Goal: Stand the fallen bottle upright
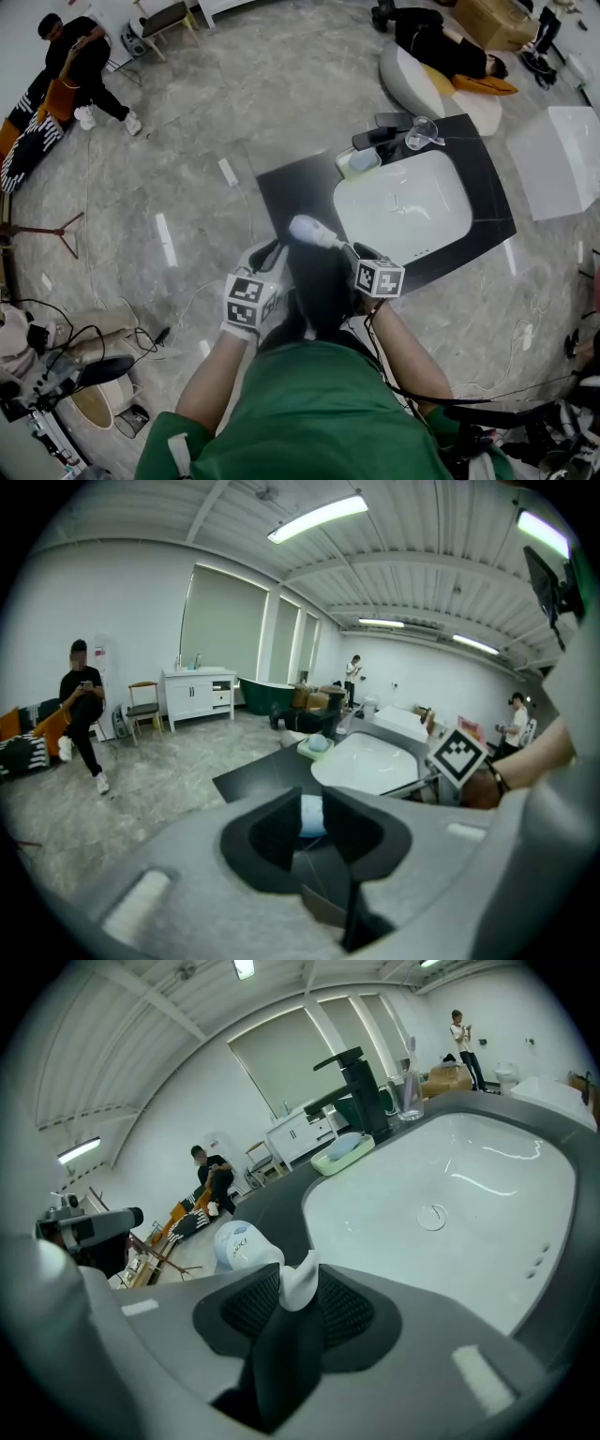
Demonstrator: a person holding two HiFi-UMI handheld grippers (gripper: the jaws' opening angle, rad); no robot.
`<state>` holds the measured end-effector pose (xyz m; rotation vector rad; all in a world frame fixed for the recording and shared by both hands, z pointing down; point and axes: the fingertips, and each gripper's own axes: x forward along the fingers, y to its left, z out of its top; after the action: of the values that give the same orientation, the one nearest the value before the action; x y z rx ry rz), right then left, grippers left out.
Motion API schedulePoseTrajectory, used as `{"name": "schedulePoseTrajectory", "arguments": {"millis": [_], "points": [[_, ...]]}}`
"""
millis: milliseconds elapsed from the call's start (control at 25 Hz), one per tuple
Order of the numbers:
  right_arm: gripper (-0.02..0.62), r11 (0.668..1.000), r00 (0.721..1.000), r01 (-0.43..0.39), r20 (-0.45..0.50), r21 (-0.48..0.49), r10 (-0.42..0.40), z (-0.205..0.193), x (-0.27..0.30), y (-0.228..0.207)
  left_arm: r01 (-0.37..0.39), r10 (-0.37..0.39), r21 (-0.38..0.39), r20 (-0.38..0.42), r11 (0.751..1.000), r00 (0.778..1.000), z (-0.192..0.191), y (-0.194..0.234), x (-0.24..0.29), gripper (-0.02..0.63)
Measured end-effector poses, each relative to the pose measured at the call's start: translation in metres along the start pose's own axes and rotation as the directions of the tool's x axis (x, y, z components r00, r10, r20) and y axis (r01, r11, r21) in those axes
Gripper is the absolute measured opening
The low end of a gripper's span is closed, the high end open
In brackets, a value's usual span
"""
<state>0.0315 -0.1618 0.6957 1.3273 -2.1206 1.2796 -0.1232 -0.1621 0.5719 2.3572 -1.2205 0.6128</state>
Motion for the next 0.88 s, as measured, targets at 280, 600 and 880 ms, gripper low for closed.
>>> {"name": "schedulePoseTrajectory", "arguments": {"millis": [280,600,880], "points": [[0.111,0.998,1.0,-0.014,0.005,0.057,0.013,0.006,0.005,-0.004,-0.001,0.001,-0.013,-0.002,1.0,1.0,-0.001,0.011,0.001,0.069],[0.064,0.998,0.998,0.048,0.047,-0.031,-0.046,0.02,-0.002,-0.001,0.003,-0.003,-0.018,0.005,1.0,1.0,0.001,0.014,-0.004,0.067],[0.057,0.964,0.99,0.118,0.107,-0.237,-0.094,0.045,-0.015,0.011,0.006,-0.006,-0.014,0.02,1.0,1.0,0.003,0.013,-0.009,0.067]]}}
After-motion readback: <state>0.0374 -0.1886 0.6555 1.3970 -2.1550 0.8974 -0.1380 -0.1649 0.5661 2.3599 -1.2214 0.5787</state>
